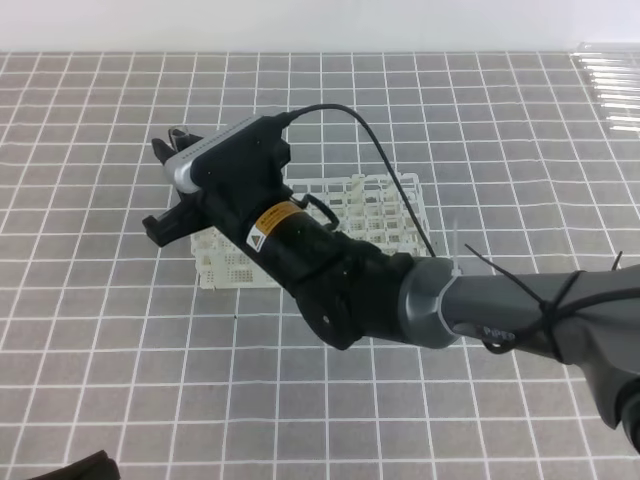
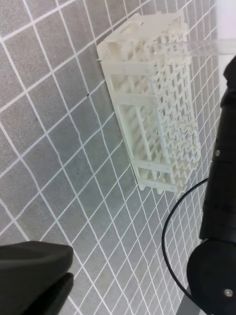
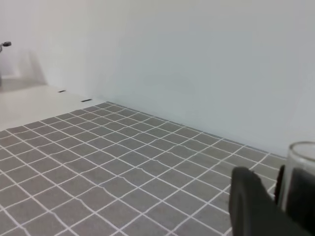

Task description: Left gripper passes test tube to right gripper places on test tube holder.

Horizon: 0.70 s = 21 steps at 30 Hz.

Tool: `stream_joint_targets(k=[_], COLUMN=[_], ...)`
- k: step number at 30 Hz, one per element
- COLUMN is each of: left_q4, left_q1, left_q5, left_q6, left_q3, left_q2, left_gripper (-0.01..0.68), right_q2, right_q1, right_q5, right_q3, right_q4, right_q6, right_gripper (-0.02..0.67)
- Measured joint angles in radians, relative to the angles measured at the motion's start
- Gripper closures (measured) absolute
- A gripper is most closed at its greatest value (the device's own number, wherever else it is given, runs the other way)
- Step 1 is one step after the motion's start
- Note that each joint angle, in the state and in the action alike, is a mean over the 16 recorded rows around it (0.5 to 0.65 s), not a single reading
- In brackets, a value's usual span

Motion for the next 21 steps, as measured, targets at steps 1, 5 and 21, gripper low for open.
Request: stream_joint_targets(k=[1, 5, 21], left_q4=[0.000, -0.001, 0.000], left_q1=[0.000, 0.000, 0.000], left_q5=[-0.001, 0.001, 0.001], left_q6=[0.000, 0.000, 0.000], left_q3=[0.000, -0.003, -0.002], left_q2=[0.000, -0.001, 0.000], left_gripper=[0.673, 0.673, 0.673], right_q2=[0.001, 0.005, 0.025], right_q1=[0.000, -0.001, -0.007], right_q5=[0.001, 0.004, -0.017], right_q3=[0.000, -0.001, -0.001], right_q4=[0.000, -0.001, -0.001], right_q6=[0.000, 0.000, 0.000], right_gripper=[0.641, 0.641, 0.641])
